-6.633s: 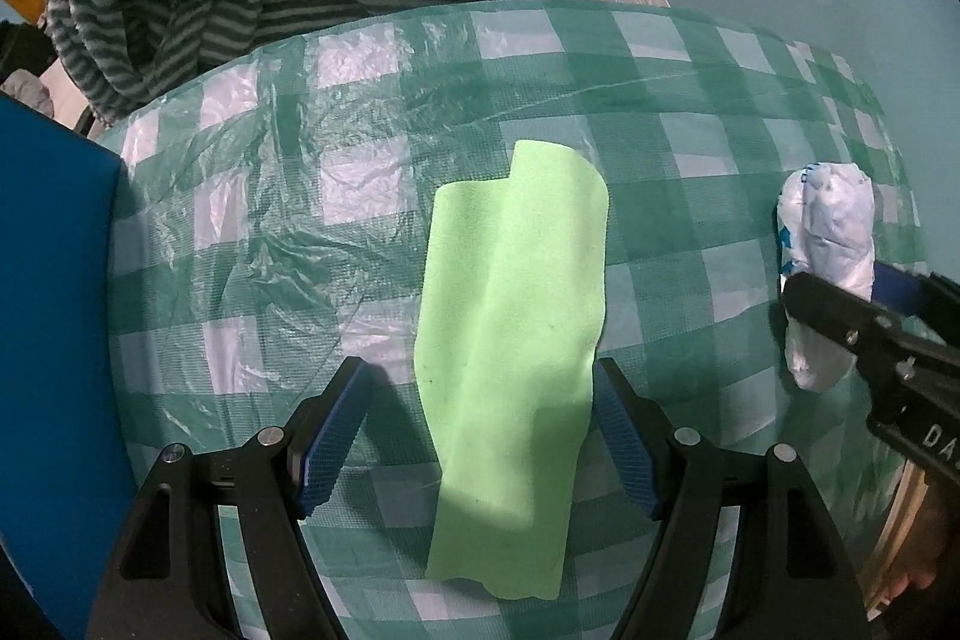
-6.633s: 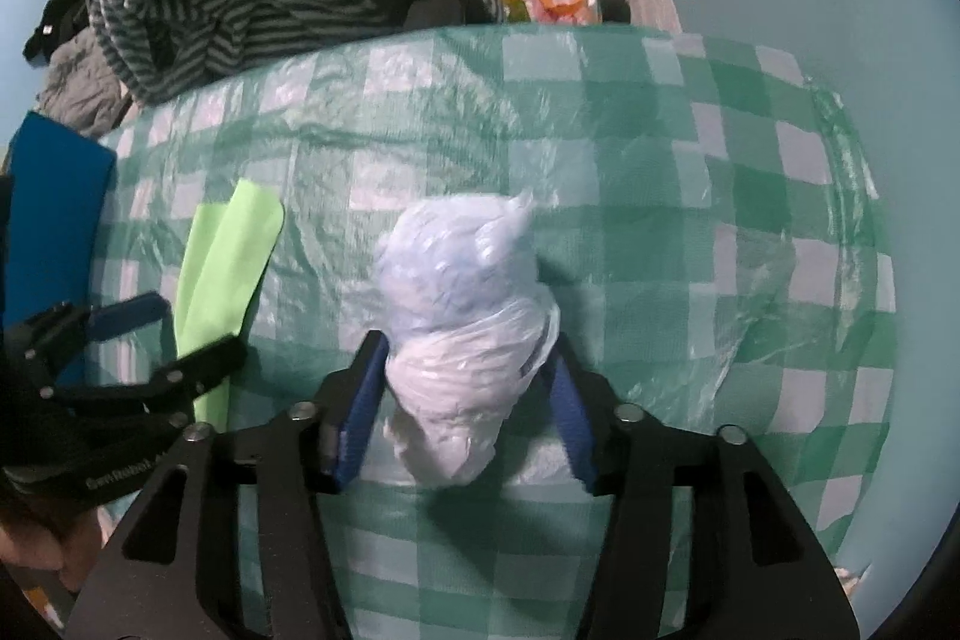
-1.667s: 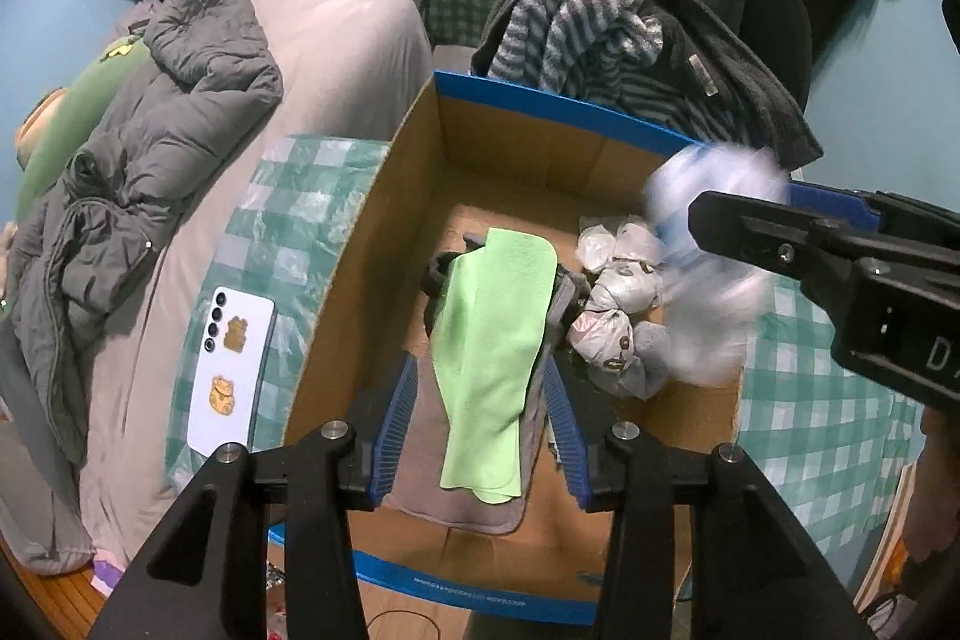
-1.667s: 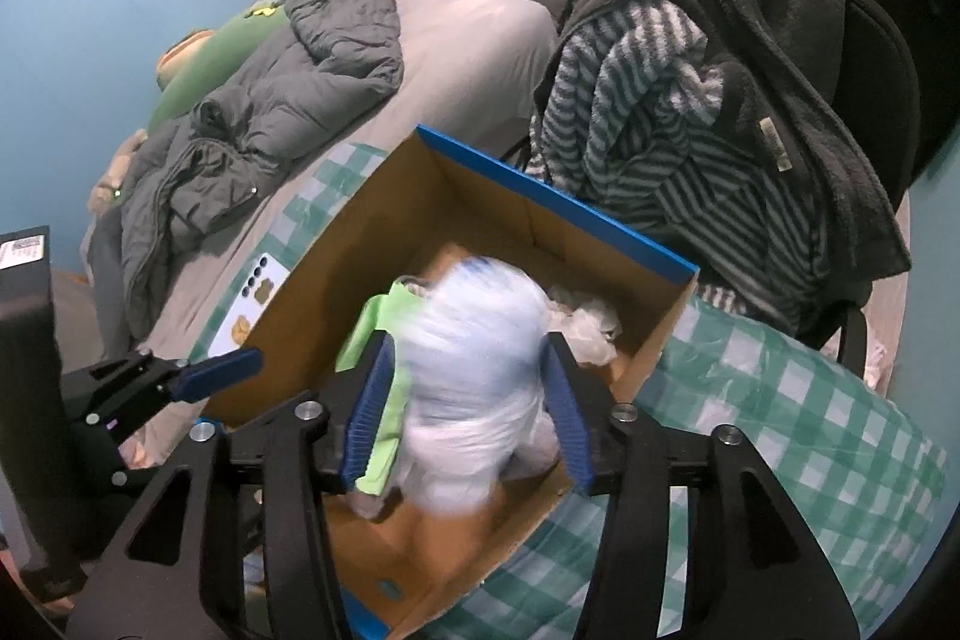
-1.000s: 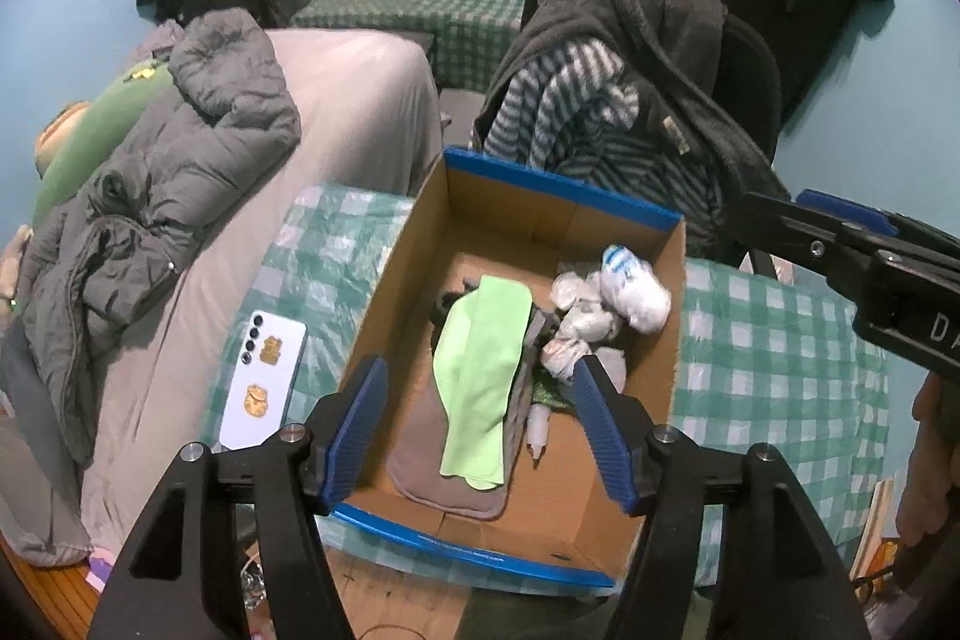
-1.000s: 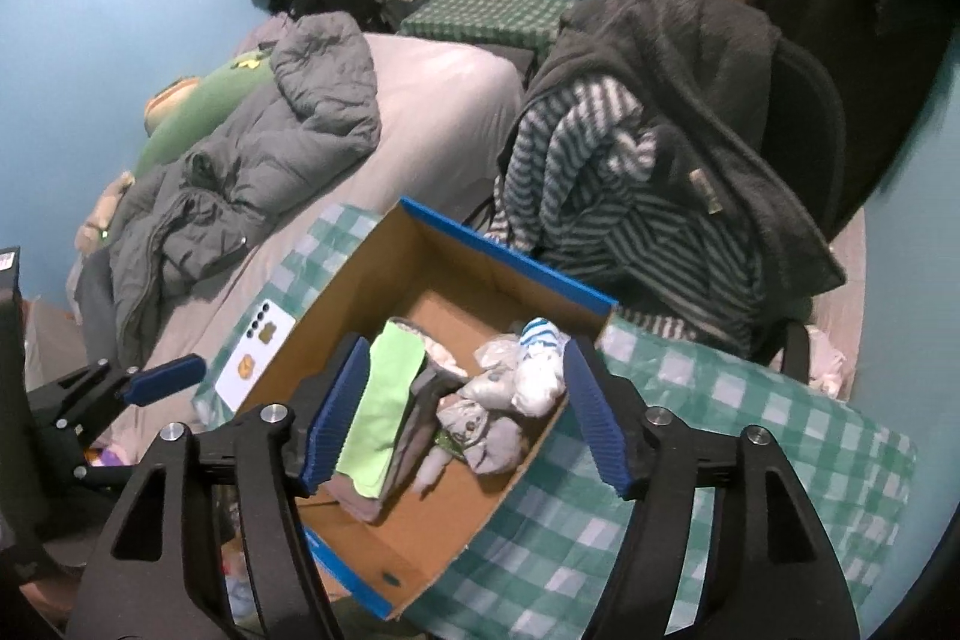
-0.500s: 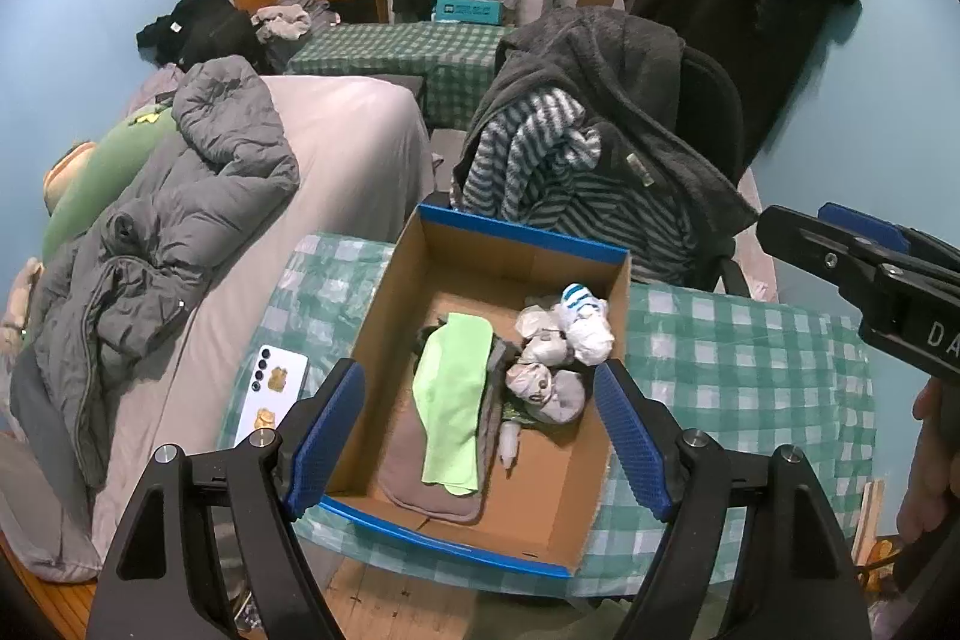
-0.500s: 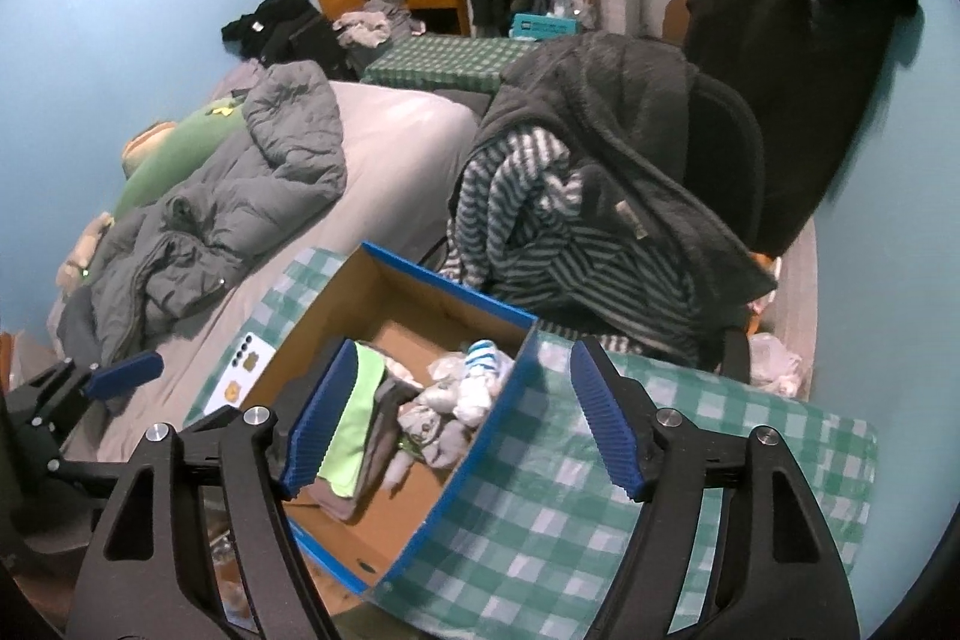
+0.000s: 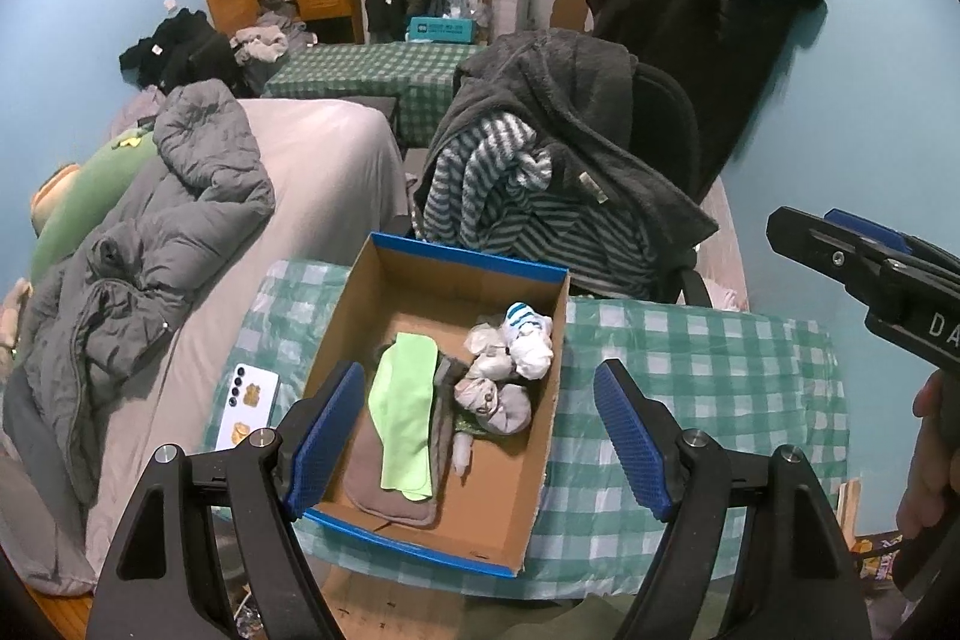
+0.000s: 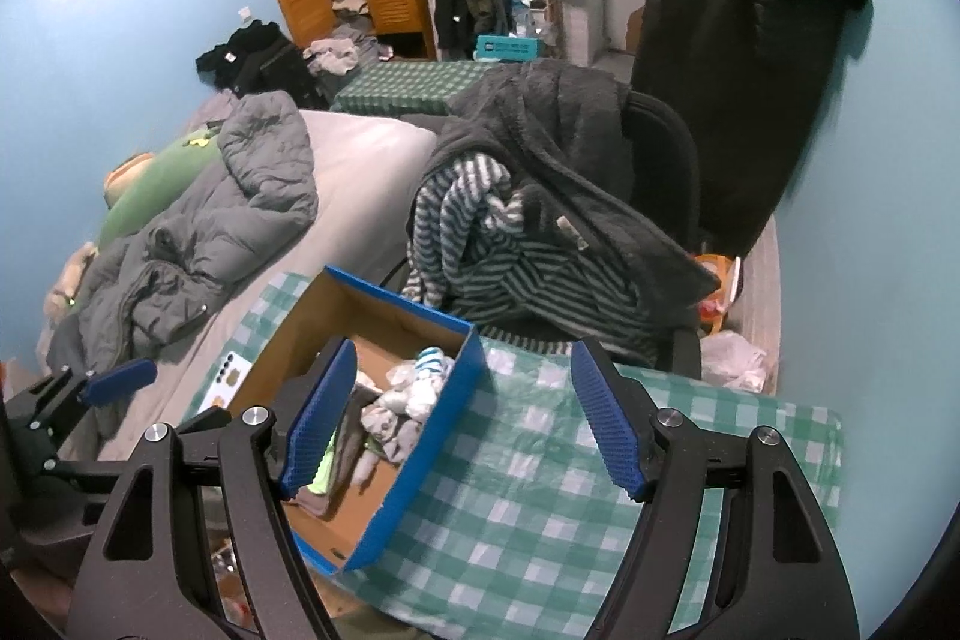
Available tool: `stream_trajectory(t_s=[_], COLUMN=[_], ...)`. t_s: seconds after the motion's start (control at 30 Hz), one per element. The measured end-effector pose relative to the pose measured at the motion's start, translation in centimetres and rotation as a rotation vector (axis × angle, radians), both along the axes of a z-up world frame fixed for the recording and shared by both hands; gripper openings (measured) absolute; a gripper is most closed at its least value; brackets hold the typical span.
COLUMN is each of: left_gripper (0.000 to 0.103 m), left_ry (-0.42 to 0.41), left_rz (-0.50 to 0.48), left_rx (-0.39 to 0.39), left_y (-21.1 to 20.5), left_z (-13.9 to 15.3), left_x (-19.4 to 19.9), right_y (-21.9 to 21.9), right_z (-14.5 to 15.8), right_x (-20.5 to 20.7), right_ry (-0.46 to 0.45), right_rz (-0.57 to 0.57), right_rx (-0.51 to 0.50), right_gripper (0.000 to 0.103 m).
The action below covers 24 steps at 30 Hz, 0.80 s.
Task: Organize soft objects
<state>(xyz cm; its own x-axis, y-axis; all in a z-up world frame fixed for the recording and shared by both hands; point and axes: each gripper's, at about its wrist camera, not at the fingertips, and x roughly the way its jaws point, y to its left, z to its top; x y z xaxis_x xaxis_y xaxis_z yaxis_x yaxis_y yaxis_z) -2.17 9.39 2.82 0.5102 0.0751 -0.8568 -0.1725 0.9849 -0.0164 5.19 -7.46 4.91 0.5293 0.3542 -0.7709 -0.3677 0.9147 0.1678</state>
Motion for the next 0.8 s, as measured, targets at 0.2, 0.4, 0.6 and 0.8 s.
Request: stream_trajectory(t_s=[0.2, 0.4, 0.6, 0.8], left_gripper=[0.08, 0.08, 0.08, 0.08], left_ry=[0.0, 0.003, -0.002, -0.001], left_rz=[0.001, 0.007, 0.006, 0.006], left_rx=[0.016, 0.017, 0.033, 0.036], left_y=[-1.1, -1.7, -2.6, -2.8], left_z=[0.4, 0.7, 1.2, 1.2], left_x=[0.1, -0.1, -0.3, -0.4], right_y=[-1.1, -1.7, -2.7, -3.2], right_z=[0.0, 0.0, 0.0, -0.1], right_x=[0.2, 0.2, 0.1, 0.1], right_ry=[0.005, 0.01, 0.014, 0.018], right_rz=[0.0, -0.002, -0.004, -0.003], right_rx=[0.002, 0.002, 0.008, 0.011], right_gripper=[0.074, 0.074, 0.074, 0.074])
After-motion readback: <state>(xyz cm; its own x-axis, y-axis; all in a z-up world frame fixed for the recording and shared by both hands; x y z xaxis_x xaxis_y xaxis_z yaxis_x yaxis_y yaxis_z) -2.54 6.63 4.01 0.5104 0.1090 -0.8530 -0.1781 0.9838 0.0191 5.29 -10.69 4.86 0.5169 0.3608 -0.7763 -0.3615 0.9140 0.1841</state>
